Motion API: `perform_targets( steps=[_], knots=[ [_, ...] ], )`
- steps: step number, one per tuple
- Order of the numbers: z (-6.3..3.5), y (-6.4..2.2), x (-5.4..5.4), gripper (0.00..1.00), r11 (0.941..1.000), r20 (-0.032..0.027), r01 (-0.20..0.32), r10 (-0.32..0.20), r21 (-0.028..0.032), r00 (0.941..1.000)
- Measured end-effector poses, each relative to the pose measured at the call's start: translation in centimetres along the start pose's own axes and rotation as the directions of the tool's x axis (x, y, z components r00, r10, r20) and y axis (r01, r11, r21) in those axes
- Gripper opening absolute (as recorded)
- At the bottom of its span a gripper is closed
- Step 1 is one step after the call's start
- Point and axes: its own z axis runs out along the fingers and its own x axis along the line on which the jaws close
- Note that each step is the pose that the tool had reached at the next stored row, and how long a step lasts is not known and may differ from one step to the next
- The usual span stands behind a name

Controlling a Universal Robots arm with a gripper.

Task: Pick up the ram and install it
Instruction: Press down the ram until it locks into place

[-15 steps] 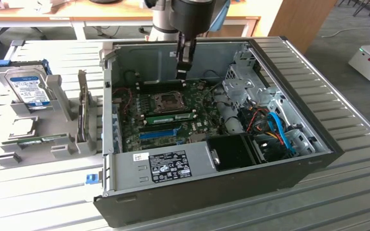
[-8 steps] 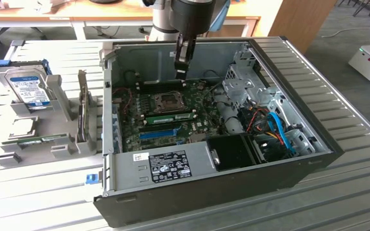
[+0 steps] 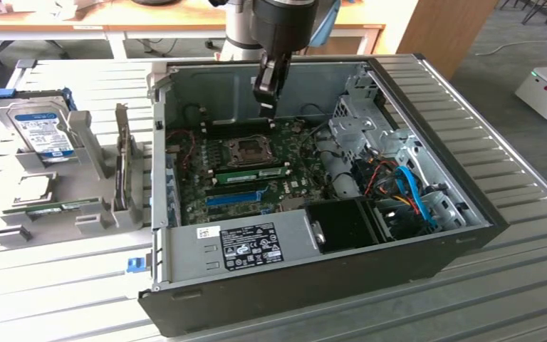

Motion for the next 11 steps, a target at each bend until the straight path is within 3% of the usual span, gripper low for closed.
perform_targets(
  steps=[11],
  knots=[
    [0.21,0.01,0.01,0.11,0.9948,0.0035,-0.102,0.102,0.0009,0.9948]
  ],
)
